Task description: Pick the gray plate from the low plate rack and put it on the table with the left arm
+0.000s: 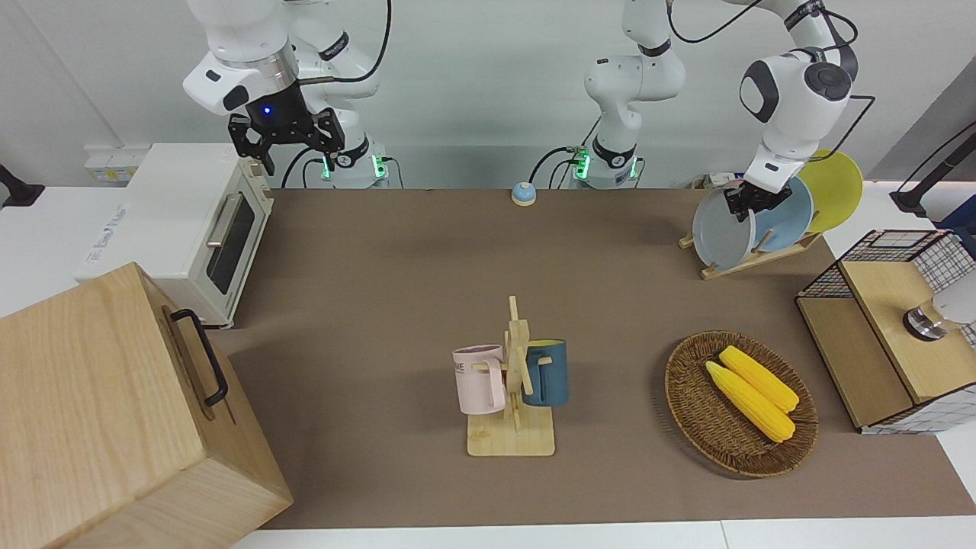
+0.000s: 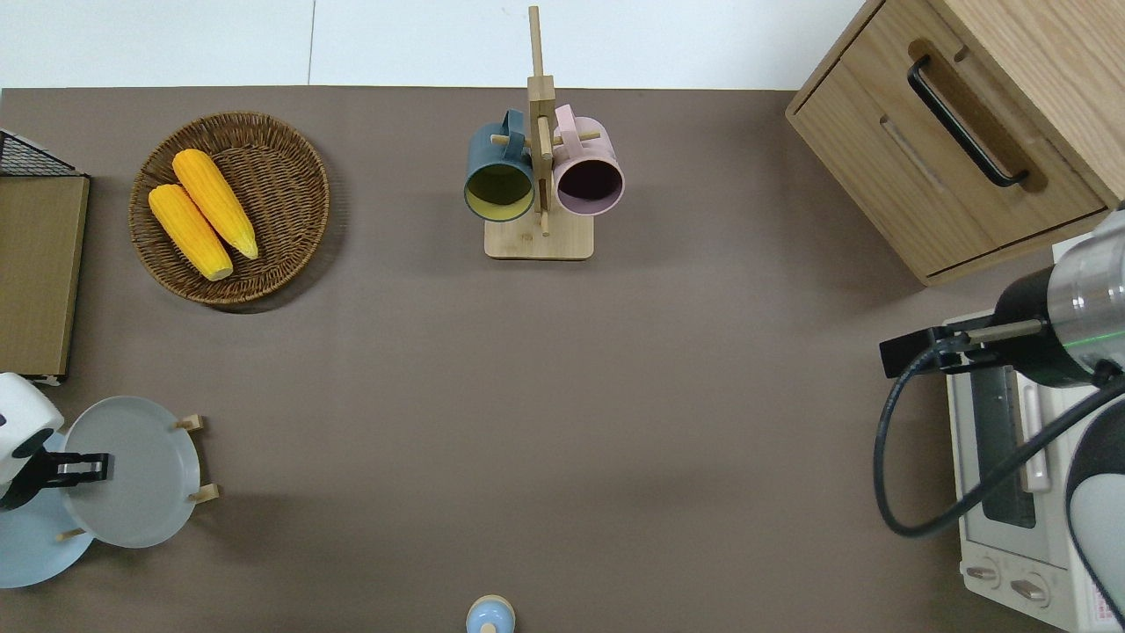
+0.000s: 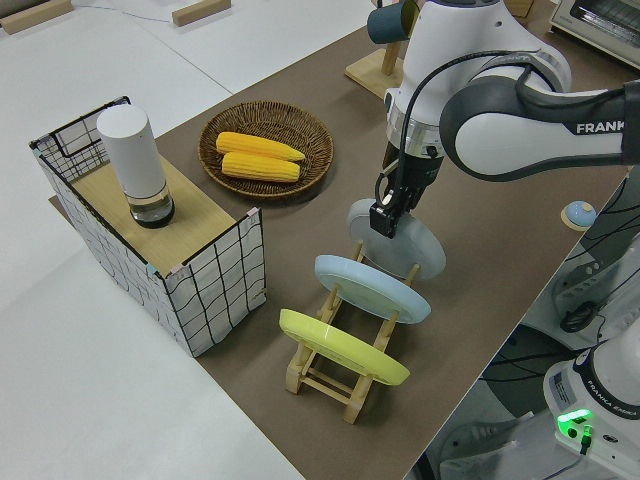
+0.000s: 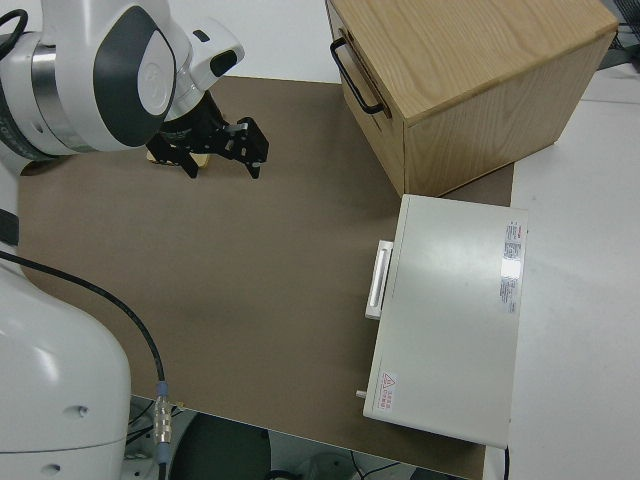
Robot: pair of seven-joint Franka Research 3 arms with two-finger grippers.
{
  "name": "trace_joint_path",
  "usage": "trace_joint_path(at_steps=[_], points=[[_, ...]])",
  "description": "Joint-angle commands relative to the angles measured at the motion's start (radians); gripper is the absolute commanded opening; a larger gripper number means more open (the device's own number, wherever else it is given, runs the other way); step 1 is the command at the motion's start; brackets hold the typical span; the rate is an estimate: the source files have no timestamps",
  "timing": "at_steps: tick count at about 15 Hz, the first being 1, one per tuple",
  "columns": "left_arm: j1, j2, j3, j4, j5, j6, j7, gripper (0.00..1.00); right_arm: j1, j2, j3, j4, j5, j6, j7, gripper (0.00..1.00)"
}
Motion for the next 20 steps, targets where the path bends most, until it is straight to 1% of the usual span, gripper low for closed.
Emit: trace_joint_path(at_steps=[1,4,5,8,11,14,18,20], points=[[-0.004,-0.026,0.009,-0.031,0.019,0.015,0.061,0.0,-0.01,-0.002,0.006,0.006,0.01,-0.014,0.0,0.99],[-0.001,-0.029,0.011,-0.019,0.018,-0.004,0.112,0.0,-0.01,-0.002,0.006,0.006,0.01,-0.014,0.0,0.99],[-0.002,-0.03,0.009,-0.005,0.018,-0.028,0.112,0.0,-0.01,-0.002,0.006,0.006,0.01,-0.014,0.0,0.99],[-0.014,-0.027,0.008,0.098,0.016,-0.138,0.112,0.0,-0.01,-0.002,0.006,0.006,0.01,-0.014,0.0,0.99],[-0.018,-0.027,-0.008,0.177,0.016,-0.215,0.103,0.0,-0.01,-0.002,0.006,0.006,0.01,-0.014,0.0,0.987],[-0.021,-0.024,-0.012,0.236,0.013,-0.267,0.094,0.0,-0.01,-0.002,0.006,0.006,0.01,-0.014,0.0,0.987],[-0.021,-0.02,-0.04,0.311,0.0,-0.352,0.091,0.0,-0.01,-0.002,0.006,0.006,0.01,-0.014,-0.001,0.99],[-0.021,-0.02,-0.046,0.328,-0.046,-0.37,0.091,0.0,-0.01,-0.002,0.006,0.006,0.01,-0.014,0.0,0.987]])
